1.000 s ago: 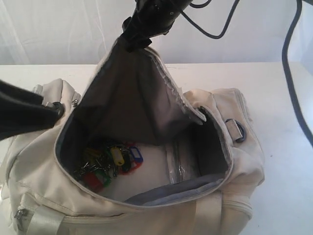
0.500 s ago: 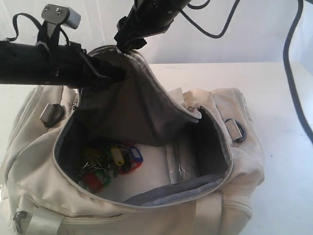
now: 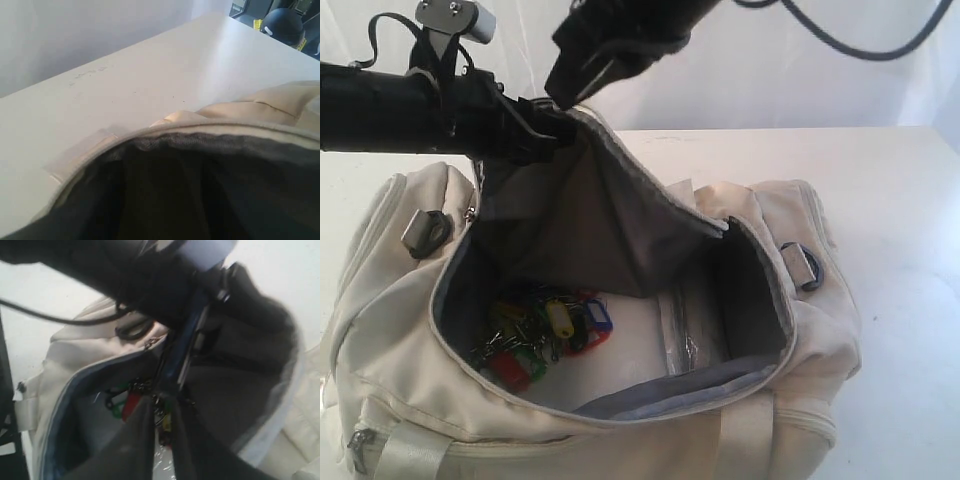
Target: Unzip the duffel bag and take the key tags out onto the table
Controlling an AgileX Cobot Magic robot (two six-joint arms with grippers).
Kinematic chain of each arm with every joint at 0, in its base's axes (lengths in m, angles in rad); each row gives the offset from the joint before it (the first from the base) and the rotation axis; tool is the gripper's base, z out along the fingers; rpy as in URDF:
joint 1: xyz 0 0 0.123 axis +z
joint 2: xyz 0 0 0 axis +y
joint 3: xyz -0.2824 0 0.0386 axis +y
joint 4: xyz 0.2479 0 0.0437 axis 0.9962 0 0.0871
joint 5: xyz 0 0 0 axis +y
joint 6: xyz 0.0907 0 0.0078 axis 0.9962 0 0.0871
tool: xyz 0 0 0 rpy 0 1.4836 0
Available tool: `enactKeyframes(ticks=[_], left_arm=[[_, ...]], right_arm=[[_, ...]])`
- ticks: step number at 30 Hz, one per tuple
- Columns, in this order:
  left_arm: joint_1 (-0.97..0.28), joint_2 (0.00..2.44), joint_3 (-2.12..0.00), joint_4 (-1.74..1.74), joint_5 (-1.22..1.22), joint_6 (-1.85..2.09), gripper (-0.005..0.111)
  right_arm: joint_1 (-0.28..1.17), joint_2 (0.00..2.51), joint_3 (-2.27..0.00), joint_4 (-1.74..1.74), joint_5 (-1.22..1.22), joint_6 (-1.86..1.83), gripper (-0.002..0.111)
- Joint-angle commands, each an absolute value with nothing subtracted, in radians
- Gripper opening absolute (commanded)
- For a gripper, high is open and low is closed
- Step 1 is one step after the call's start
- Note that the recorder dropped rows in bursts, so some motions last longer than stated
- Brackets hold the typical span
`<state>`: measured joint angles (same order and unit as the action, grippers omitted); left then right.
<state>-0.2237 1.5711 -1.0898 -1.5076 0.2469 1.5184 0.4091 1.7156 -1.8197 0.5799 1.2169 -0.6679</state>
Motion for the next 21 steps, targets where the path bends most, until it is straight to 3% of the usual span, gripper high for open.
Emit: enactKeyframes(ticks=[1,7,14,21], left_arm=[[-0.222,1.567,-1.095,-1.532,0.233,1.522,0.052],[-0.222,1.567,-1.095,-1.514,0.228,1.522,0.052],[-0.222,1.567,-1.095,-1.514,0.147,1.519,0.052],[-0.222,1.567,-1.09,-1.479,0.089,1.519,0.052]], right_arm=[[0.444,1.696,-1.666,0.601,1.221,-0.698,0.0],[0.459,1.699,-1.508,0.545,1.221,-0.703,0.0],[0.455,1.737,-1.486,0.134,0.881,-0.484,0.0],[0.374,1.852,-1.512,0.02,0.611,-0.439,0.0]])
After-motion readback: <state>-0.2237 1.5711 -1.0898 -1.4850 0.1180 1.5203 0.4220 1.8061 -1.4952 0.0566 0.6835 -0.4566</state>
